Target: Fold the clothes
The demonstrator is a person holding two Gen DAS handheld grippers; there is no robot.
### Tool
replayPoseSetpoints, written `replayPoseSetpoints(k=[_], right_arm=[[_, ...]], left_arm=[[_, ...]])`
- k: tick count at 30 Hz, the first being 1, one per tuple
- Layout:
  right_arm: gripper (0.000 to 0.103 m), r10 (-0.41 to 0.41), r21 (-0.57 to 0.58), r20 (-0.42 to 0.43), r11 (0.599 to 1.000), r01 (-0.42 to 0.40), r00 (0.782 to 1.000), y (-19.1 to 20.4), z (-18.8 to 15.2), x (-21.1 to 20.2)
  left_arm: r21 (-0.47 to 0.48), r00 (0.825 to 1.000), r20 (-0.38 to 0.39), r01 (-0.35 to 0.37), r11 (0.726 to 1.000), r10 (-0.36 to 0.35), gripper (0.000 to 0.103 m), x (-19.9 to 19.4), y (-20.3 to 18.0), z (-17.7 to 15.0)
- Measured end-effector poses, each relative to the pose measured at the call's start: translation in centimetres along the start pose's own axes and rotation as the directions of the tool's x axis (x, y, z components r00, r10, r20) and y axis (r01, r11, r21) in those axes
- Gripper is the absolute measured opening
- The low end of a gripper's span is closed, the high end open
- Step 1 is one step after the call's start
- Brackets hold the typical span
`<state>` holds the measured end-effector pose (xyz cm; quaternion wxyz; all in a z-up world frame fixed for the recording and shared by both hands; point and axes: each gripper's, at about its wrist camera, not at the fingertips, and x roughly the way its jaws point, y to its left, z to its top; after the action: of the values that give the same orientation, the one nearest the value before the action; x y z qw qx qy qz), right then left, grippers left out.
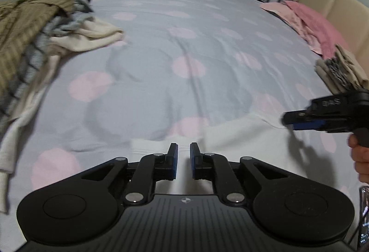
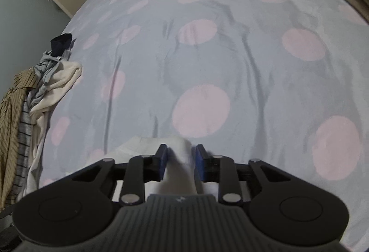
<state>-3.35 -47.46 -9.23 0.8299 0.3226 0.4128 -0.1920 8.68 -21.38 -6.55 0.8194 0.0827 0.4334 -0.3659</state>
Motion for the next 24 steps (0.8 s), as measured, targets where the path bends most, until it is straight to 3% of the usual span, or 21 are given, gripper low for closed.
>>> replayPoseSetpoints(k=[2, 3, 9, 15, 20, 24], right_arm=[[0.047, -0.012, 0.0, 0.012, 1.0, 0.012, 1.0, -0.1, 0.0, -0.5], [0.049, -0.01, 0.001, 0.013, 1.0, 0.01, 1.0, -0.2, -0.1, -0.8], [0.058, -0.018, -0.015, 0.013, 1.0, 0.018, 1.0, -0.6, -1.6, -2.5], [0.06, -0.032, -0.05, -0.022, 0.998, 0.03, 0.999, -1.2, -4.5, -3.6], [0.07, 0.001, -0.057, -0.046, 0.998, -0.004, 0.999, -1.3, -6.7, -4.6], [0.072, 0.0, -0.094, -0.054, 0.996, -0.005, 0.999, -0.9, -8.2, -5.2]], left_arm=[[-0.04, 1.0, -0.007, 0.01, 0.999, -0.011, 0.008, -0.7, 0.9, 0.0], [-0.06, 1.0, -0.011, 0.016, 0.998, -0.016, 0.009, -1.1, 1.4, 0.0], [-0.072, 0.996, -0.05, 0.074, 0.995, -0.077, 0.044, -3.5, 2.1, -2.0], [-0.073, 0.991, -0.107, 0.074, 0.995, -0.082, 0.054, -4.8, 2.4, -5.1], [-0.145, 0.987, -0.137, 0.062, 0.988, -0.082, 0.057, -5.3, 3.5, -7.0], [-0.102, 0.994, -0.1, 0.028, 0.994, -0.039, 0.056, -5.6, 3.3, -7.5]])
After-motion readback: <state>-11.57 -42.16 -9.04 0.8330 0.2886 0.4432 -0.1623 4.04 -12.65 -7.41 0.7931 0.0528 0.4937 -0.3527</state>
